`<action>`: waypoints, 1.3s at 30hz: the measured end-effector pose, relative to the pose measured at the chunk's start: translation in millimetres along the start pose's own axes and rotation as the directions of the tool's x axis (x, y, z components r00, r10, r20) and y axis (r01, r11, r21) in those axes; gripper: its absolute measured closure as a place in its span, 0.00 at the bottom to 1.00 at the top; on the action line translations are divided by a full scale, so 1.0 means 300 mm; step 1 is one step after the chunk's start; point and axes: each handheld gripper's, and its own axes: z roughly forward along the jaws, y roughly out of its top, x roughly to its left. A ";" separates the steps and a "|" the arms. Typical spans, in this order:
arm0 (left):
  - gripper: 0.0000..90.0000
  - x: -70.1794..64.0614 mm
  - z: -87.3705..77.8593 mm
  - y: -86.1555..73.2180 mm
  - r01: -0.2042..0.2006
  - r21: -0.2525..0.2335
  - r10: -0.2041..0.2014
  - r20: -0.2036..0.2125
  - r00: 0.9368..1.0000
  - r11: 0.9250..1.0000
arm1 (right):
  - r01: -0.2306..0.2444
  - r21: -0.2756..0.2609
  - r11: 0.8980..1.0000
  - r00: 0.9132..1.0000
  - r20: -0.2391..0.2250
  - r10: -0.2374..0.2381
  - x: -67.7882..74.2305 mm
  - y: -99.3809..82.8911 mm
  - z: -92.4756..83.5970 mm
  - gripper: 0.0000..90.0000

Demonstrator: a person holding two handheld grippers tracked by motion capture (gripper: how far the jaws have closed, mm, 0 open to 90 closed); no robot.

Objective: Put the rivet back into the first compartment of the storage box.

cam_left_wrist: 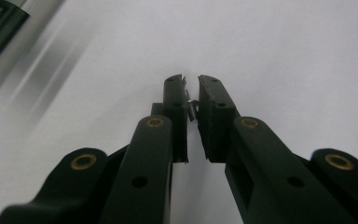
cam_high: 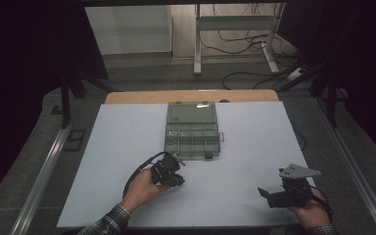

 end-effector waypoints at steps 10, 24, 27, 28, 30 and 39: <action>0.91 0.043 -0.088 0.012 0.030 -0.066 -0.030 0.009 1.000 0.997 | 0.001 0.003 1.000 1.000 0.004 -0.001 0.002 -0.001 0.001 0.00; 0.91 0.195 -0.196 0.099 0.090 -0.154 -0.101 -0.066 0.993 0.984 | 0.000 0.005 1.000 1.000 0.002 0.000 0.001 -0.001 0.002 0.00; 0.91 0.237 -0.199 0.119 0.108 -0.165 -0.123 -0.086 0.989 0.980 | 0.000 0.004 1.000 1.000 0.001 0.000 0.001 -0.001 0.002 0.00; 0.91 0.251 -0.199 0.126 0.113 -0.167 -0.130 -0.093 0.987 0.979 | 0.000 0.004 1.000 1.000 0.000 0.000 0.001 -0.001 0.002 0.00; 0.91 0.279 -0.199 0.139 0.125 -0.178 -0.145 -0.105 0.984 0.976 | 0.001 0.005 1.000 1.000 -0.001 -0.001 0.001 -0.001 0.003 0.00; 0.91 0.376 -0.161 0.178 0.188 -0.196 -0.218 -0.144 0.965 0.962 | 0.000 0.006 1.000 1.000 -0.006 0.000 0.000 -0.001 0.003 0.00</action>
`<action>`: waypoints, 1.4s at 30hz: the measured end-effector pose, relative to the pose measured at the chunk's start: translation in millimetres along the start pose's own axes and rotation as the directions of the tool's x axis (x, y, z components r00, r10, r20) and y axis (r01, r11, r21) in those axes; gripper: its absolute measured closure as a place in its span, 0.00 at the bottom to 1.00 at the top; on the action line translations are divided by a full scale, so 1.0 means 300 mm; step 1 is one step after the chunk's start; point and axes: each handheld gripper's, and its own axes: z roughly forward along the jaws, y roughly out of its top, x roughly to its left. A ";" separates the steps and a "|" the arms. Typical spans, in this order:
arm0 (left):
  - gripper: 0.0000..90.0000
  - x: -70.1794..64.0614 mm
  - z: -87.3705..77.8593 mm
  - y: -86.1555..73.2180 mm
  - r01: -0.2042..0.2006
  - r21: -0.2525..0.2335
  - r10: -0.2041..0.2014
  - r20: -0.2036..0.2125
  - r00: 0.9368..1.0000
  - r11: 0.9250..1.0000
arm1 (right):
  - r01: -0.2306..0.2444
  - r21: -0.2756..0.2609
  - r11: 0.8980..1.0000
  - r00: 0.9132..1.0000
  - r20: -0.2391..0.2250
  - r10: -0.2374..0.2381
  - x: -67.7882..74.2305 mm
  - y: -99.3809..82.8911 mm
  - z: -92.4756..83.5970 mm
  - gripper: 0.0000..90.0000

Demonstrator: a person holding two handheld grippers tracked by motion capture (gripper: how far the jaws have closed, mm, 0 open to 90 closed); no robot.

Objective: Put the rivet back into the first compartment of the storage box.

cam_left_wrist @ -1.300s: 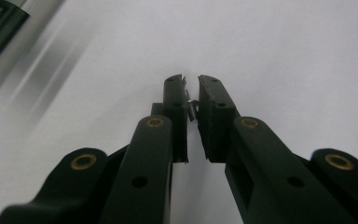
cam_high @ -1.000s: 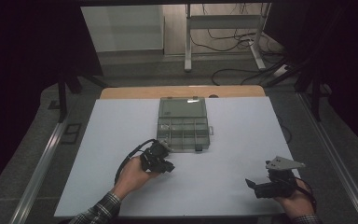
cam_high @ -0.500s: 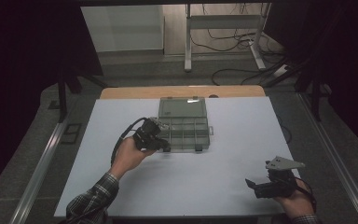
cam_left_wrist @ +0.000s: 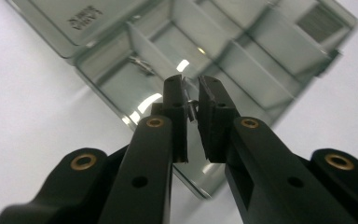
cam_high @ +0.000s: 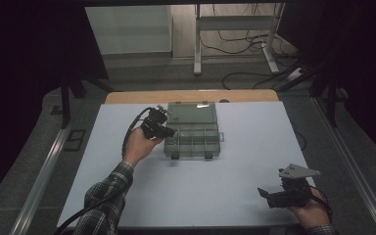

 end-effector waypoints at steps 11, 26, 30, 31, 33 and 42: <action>0.89 0.038 0.070 0.025 0.048 0.002 -0.048 -0.048 0.998 0.999 | 0.003 0.001 1.000 1.000 -0.007 -0.003 0.000 0.000 0.001 0.00; 0.40 0.022 0.011 0.004 0.018 -0.040 -0.018 0.017 1.000 0.999 | 0.003 0.002 1.000 1.000 -0.008 -0.003 0.000 0.003 0.004 0.00; 0.26 0.012 -0.006 -0.006 -0.003 -0.067 0.006 0.040 0.999 0.998 | 0.005 0.003 1.000 1.000 -0.008 -0.005 0.001 0.005 0.006 0.00; 0.23 0.007 -0.010 -0.009 -0.010 -0.076 0.013 0.042 0.999 0.997 | 0.004 0.003 1.000 1.000 -0.008 -0.004 0.001 0.005 0.006 0.00; 0.19 0.002 -0.018 -0.018 -0.024 -0.089 0.028 0.047 0.998 0.996 | 0.005 0.003 1.000 1.000 -0.007 -0.005 0.001 0.006 0.007 0.00; 0.07 -0.003 -0.051 -0.080 -0.021 -0.096 0.026 0.047 0.999 0.995 | 0.004 0.002 1.000 1.000 -0.006 -0.004 0.001 0.006 0.008 0.00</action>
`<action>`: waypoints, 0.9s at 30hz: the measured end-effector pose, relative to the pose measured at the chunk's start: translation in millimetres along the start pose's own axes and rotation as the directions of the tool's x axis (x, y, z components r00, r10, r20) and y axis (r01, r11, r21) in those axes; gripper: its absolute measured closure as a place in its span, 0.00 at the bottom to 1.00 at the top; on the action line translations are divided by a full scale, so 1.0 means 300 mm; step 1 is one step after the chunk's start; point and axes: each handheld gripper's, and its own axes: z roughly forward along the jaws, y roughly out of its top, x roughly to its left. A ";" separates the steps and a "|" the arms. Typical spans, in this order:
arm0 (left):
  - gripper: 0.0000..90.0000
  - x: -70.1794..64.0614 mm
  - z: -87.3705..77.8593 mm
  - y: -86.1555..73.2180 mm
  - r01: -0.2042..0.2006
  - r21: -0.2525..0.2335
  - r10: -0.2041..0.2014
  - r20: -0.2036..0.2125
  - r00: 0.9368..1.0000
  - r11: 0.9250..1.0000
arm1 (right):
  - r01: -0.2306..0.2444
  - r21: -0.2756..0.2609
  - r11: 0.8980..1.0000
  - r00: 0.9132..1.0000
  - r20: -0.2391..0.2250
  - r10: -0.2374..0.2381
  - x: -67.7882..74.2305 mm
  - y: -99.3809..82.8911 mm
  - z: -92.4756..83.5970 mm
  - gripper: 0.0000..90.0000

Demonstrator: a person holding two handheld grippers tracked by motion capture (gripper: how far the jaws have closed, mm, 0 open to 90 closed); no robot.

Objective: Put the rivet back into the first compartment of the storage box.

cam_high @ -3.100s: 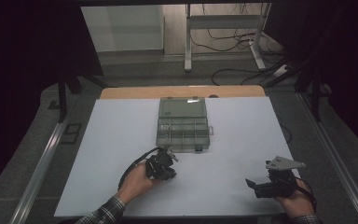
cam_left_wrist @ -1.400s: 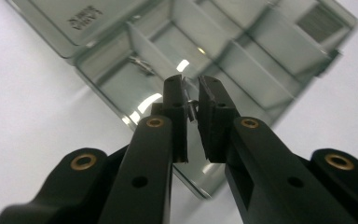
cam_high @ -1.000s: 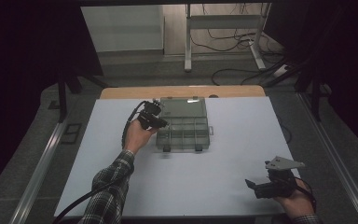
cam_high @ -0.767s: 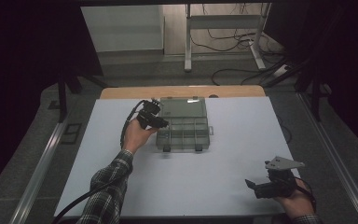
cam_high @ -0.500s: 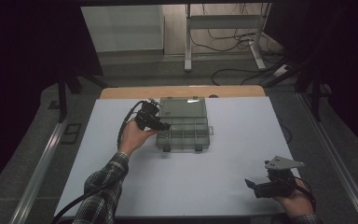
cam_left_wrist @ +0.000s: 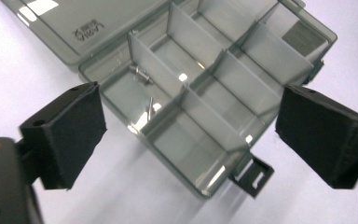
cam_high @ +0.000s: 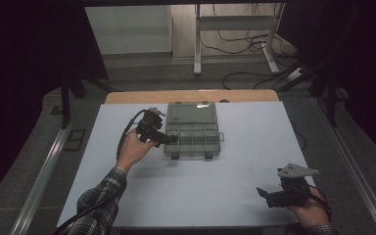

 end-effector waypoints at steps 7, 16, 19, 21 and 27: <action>0.02 -0.005 -0.053 -0.056 -0.001 -0.037 0.002 0.026 1.000 0.999 | -0.024 -0.016 1.000 1.000 0.000 0.024 -0.001 0.001 0.001 0.00; 0.00 -0.060 -0.094 -0.119 -0.047 -0.073 0.048 0.012 0.999 0.996 | -0.031 -0.016 0.999 0.999 0.008 0.032 -0.001 0.002 0.005 0.00; 0.00 -0.077 -0.105 -0.145 -0.049 -0.093 0.050 0.013 0.999 0.994 | -0.026 -0.011 1.000 1.000 0.008 0.026 0.001 0.002 0.006 0.00; 0.00 -0.087 -0.110 -0.168 -0.062 -0.103 0.062 -0.003 0.998 0.993 | -0.025 -0.013 1.000 1.000 0.007 0.025 0.001 0.002 0.007 0.00; 0.00 -0.099 -0.122 -0.234 -0.080 -0.121 0.076 -0.043 0.996 0.989 | -0.026 -0.014 1.000 1.000 0.006 0.026 0.001 0.003 0.006 0.00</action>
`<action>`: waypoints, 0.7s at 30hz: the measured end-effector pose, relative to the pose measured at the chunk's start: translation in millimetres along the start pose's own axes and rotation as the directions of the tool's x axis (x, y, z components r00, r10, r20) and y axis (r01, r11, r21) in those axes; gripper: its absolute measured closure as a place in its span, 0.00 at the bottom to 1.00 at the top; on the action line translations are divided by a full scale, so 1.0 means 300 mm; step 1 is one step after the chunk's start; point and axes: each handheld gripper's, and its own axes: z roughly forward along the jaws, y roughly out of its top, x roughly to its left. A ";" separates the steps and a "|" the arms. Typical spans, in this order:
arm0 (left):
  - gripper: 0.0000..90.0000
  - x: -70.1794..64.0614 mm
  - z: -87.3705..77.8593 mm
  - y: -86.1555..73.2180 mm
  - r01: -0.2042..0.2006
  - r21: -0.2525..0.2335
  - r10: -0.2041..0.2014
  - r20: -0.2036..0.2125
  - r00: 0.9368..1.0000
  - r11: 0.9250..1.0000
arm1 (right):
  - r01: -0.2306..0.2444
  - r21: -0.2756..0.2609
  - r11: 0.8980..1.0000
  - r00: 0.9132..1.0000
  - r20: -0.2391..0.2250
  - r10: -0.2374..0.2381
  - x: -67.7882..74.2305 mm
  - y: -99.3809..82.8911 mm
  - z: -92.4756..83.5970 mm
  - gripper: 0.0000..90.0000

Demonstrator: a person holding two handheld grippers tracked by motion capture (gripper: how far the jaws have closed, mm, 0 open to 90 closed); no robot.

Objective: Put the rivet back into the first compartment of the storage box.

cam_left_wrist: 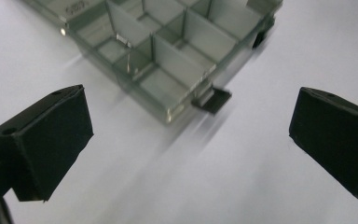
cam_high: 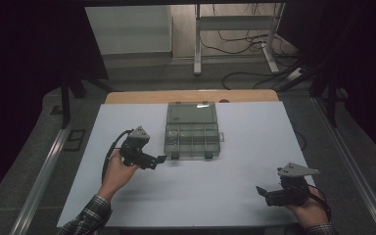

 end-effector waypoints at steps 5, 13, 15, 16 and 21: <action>0.00 -0.003 -0.012 -0.027 0.014 -0.015 -0.014 0.007 1.000 1.000 | 0.001 -0.003 1.000 1.000 -0.004 -0.001 0.000 0.001 -0.002 0.00; 0.00 -0.034 -0.031 -0.058 -0.007 -0.022 0.008 0.005 1.000 1.000 | 0.006 -0.007 1.000 1.000 -0.008 -0.006 -0.002 0.001 -0.005 0.00; 0.00 -0.039 -0.037 -0.069 -0.005 -0.023 0.005 0.006 1.000 1.000 | 0.008 -0.006 1.000 1.000 -0.010 -0.008 -0.001 0.001 -0.006 0.00; 0.00 -0.041 -0.040 -0.076 -0.005 -0.022 0.005 0.002 1.000 1.000 | 0.008 -0.006 1.000 1.000 -0.010 -0.008 -0.002 0.001 -0.006 0.00; 0.00 -0.045 -0.058 -0.117 0.015 -0.014 -0.015 0.000 1.000 1.000 | 0.007 -0.006 1.000 1.000 -0.010 -0.007 -0.003 0.001 -0.007 0.00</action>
